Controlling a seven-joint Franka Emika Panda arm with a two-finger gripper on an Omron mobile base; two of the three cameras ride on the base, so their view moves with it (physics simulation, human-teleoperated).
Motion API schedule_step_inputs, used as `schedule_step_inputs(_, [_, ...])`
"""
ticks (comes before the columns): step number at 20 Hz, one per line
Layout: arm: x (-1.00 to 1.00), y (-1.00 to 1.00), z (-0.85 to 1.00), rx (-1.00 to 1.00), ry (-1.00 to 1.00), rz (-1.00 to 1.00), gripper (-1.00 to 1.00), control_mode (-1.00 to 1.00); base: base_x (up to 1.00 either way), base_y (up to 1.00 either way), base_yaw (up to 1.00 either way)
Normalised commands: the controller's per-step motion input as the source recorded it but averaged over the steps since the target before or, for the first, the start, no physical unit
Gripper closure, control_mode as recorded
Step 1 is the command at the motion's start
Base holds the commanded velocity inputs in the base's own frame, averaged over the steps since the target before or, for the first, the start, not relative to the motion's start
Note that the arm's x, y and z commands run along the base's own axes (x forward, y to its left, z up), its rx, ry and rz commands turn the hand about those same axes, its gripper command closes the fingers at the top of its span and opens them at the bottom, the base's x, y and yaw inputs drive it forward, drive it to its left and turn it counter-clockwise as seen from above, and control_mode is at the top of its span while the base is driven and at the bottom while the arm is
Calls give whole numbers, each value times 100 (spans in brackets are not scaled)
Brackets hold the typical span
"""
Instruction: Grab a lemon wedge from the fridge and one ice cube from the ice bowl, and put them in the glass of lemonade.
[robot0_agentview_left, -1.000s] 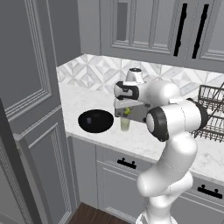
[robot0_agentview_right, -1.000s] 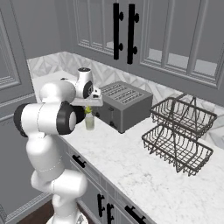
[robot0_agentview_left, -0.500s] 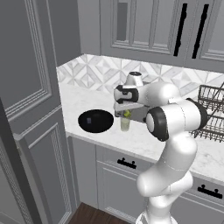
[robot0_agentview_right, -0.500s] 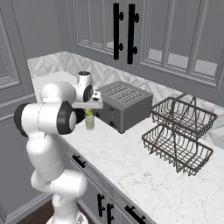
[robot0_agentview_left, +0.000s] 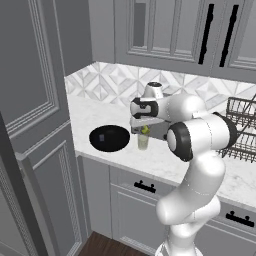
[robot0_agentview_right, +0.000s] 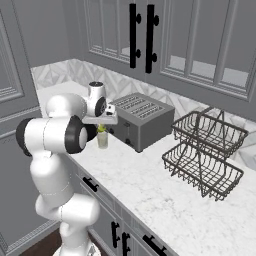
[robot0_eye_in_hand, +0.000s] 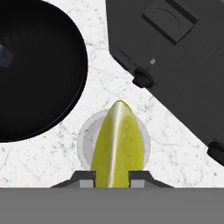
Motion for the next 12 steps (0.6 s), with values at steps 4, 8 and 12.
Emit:
schedule_step_inputs(4, [2, 0, 0, 0, 0, 0, -100, -100, 0, 0, 0])
schedule_step_inputs(8, [2, 0, 0, 0, 0, 0, -100, -100, 0, 0, 0])
schedule_step_inputs(12, [0, 0, 0, 0, 0, 0, -100, -100, 0, 0, 0])
